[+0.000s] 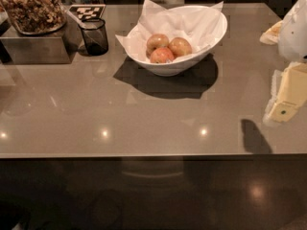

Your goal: Pick apple from white bowl

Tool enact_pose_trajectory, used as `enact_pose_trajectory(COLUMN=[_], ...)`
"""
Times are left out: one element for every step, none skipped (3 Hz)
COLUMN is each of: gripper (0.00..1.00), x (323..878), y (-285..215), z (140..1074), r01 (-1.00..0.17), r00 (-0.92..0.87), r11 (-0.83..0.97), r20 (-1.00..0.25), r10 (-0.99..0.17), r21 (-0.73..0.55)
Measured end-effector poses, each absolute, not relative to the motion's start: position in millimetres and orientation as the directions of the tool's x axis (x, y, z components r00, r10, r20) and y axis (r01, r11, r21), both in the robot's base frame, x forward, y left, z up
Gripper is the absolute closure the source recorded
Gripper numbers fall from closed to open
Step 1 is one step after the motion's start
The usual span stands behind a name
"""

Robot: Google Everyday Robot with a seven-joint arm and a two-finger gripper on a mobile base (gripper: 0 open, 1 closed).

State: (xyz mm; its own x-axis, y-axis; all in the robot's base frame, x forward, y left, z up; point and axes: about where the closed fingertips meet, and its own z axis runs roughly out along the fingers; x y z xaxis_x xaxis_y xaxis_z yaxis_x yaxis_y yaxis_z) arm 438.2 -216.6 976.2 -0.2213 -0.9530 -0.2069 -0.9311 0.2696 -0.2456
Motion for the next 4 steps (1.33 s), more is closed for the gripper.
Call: enact_pose_trajectory(gripper=[0.0,0.0,0.0,0.0], x=[438,451,478,513], y=[-216,-201,-170,-141], z=[977,991,1014,1039], r01=[-0.931,-0.946,-0.962,-0.953], r00=[-0.219,-0.117,0.05,0.169], r11=[0.269,0.194,0.06,-0.028], r20=[-0.209,-0.284,-0.388,-0.453], r10=[-0.953,-0.952,-0.92,-0.875], r21=[-0.248,-0.26,-0.265,-0.302])
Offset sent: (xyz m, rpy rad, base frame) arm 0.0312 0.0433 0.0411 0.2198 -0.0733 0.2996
